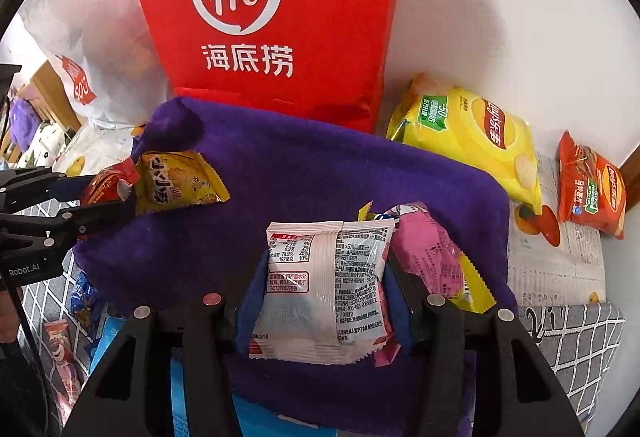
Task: Organize snacks
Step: 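Lower both bags onto the purple towel and open both tools, then withdraw both open tools from the towel back toward the pile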
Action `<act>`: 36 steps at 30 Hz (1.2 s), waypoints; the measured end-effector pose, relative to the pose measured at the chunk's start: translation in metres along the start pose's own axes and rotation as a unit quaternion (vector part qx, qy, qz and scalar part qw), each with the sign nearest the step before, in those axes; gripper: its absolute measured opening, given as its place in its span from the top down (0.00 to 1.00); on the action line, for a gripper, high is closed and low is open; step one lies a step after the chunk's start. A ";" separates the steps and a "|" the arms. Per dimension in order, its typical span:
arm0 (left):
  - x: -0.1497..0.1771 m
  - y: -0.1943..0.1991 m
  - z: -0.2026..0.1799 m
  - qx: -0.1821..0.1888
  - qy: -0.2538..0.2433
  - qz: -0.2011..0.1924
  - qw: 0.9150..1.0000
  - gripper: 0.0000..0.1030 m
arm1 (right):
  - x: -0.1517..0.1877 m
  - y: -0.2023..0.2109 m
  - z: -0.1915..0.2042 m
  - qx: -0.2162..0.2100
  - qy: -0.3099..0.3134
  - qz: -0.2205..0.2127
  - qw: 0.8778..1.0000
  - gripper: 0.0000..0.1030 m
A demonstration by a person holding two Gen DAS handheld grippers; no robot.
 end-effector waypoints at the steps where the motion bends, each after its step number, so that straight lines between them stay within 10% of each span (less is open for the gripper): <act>1: 0.000 -0.001 0.000 -0.001 -0.001 0.001 1.000 0.61 | 0.000 0.000 0.000 0.000 0.001 0.001 1.000 0.48; 17: 0.000 0.002 -0.002 0.014 0.006 0.000 1.000 0.61 | -0.009 0.024 0.005 -0.016 -0.012 -0.030 0.999 0.37; 20: -0.003 0.011 -0.002 0.022 0.014 -0.010 1.000 0.41 | -0.015 0.042 0.007 -0.014 -0.015 -0.056 0.998 0.37; 27: -0.010 0.039 -0.006 0.034 0.010 -0.040 0.999 0.39 | -0.013 0.067 0.011 -0.024 -0.060 -0.082 0.995 0.34; 36: -0.011 0.075 -0.017 0.059 -0.003 -0.057 0.997 0.39 | 0.027 0.103 0.011 0.034 -0.082 -0.086 0.992 0.34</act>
Point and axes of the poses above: each gripper's, at about its wrist camera, not at the fingertips, and y roughly against the way its jaws point, z to its left, x to its underside, the point moved 8 cm from there along -y, roughly the way its jaws point, and after that the axes turned 3 degrees about y, right-handed, at the moved point
